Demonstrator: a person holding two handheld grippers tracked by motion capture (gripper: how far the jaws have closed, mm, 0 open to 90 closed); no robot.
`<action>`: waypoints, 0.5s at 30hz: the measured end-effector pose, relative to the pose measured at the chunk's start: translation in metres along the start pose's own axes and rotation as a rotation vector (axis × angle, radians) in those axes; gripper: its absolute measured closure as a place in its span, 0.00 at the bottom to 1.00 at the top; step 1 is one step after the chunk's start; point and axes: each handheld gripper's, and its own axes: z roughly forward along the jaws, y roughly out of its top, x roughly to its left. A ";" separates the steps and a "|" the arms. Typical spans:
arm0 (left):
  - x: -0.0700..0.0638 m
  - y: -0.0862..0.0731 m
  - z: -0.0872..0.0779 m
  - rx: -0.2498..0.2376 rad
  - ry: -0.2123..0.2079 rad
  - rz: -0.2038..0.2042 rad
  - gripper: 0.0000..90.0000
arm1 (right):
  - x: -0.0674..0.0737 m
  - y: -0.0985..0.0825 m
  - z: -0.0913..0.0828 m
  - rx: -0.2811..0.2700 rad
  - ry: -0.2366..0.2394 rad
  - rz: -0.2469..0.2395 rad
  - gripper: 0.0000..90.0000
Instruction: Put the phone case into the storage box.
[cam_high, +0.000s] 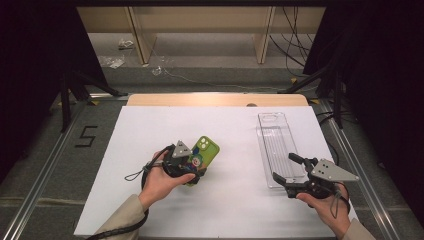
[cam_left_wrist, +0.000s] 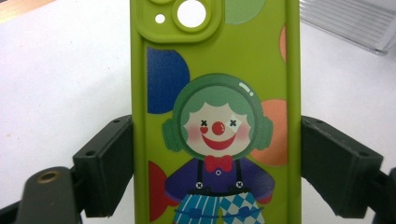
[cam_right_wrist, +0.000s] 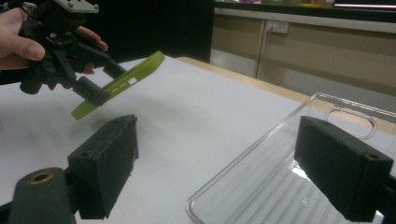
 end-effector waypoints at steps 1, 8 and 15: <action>-0.001 0.000 0.000 0.001 0.001 0.002 0.18 | 0.001 0.000 0.001 0.001 0.002 0.001 0.16; -0.003 0.000 -0.002 -0.007 -0.001 0.005 0.18 | 0.002 0.002 0.003 -0.002 0.005 0.001 0.16; -0.008 0.000 -0.003 -0.008 -0.011 0.015 0.18 | 0.005 0.004 0.006 0.002 0.013 0.000 0.16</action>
